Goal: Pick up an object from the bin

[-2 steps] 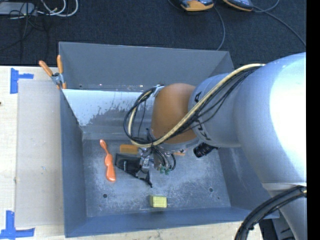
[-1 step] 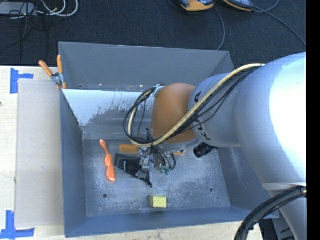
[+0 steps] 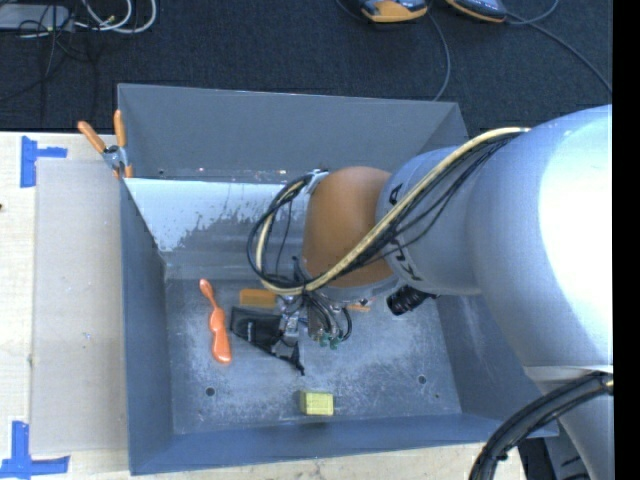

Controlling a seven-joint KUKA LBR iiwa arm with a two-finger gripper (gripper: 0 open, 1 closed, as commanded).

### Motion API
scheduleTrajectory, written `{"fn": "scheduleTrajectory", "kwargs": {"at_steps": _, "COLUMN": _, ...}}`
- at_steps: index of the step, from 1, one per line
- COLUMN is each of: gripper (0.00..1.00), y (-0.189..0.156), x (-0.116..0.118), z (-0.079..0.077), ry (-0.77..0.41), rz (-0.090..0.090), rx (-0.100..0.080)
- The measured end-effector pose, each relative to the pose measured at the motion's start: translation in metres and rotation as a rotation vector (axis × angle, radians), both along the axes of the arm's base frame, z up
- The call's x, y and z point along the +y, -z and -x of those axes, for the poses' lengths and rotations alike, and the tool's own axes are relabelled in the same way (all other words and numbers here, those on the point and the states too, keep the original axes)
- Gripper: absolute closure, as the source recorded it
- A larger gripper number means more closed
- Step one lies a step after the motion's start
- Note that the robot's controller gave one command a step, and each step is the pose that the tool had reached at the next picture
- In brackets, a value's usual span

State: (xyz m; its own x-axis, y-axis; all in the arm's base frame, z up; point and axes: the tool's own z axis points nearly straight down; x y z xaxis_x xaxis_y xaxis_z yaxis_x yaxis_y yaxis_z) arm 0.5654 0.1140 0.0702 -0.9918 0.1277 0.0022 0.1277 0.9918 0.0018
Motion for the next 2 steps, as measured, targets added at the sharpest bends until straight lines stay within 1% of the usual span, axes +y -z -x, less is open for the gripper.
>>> {"fn": "scheduleTrajectory", "kwargs": {"at_steps": 2, "gripper": 1.0, "y": 0.0, "x": 0.0, "z": 0.0, "ry": 0.001, "rz": 0.0, "rx": 0.0}}
